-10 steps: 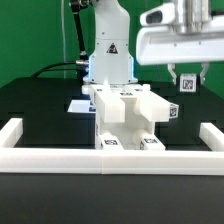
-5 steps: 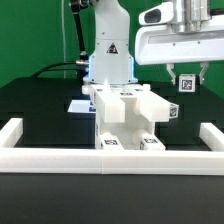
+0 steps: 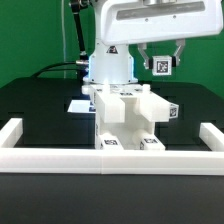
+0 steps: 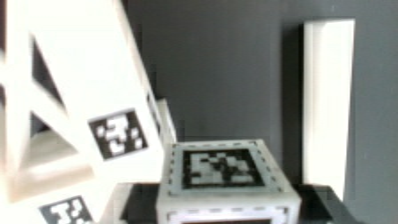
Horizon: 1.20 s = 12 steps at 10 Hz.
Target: Assemble chair
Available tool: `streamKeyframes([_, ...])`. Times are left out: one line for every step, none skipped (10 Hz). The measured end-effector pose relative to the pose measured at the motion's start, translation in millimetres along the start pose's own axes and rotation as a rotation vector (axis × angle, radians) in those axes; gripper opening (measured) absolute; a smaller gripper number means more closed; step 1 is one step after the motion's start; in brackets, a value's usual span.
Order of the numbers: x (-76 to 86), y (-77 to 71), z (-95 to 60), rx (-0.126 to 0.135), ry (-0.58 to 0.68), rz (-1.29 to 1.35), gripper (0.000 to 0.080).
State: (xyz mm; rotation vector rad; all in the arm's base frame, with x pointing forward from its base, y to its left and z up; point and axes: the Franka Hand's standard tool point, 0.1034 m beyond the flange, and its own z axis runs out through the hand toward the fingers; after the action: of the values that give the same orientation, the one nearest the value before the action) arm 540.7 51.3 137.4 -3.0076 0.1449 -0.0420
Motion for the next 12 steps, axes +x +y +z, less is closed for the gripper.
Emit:
streamKeyframes([-1.0,0.0,0.9,-0.001,-0.002,0.0,0.0284])
streamKeyframes([-0.6,0.9,0.9,-0.001,-0.002,0.001,0.0284])
streamKeyframes([0.7,4.3,2.4,-0.009,0.002,-0.034,0.0284])
streamKeyframes([3.9,11.1,5.0,-0.023,0.01,-0.077,0.0284])
streamKeyframes([12.3,19.6,3.4,-0.04,0.018,-0.15,0.0284])
streamKeyframes([22.9,27.9,2.2,-0.061,0.033,-0.221,0.0284])
streamKeyframes([29.0,32.7,2.4,-0.069,0.036,-0.244,0.0284])
streamKeyframes([27.8,32.1,3.2,-0.068,0.034,-0.236,0.0284])
streamKeyframes([27.5,32.5,3.7,-0.068,0.033,-0.236,0.0284])
streamKeyframes([27.5,32.7,3.9,-0.069,0.033,-0.236,0.0284])
streamKeyframes([27.3,32.7,4.1,-0.069,0.032,-0.236,0.0284])
streamKeyframes([26.4,32.0,5.1,-0.068,0.03,-0.232,0.0284])
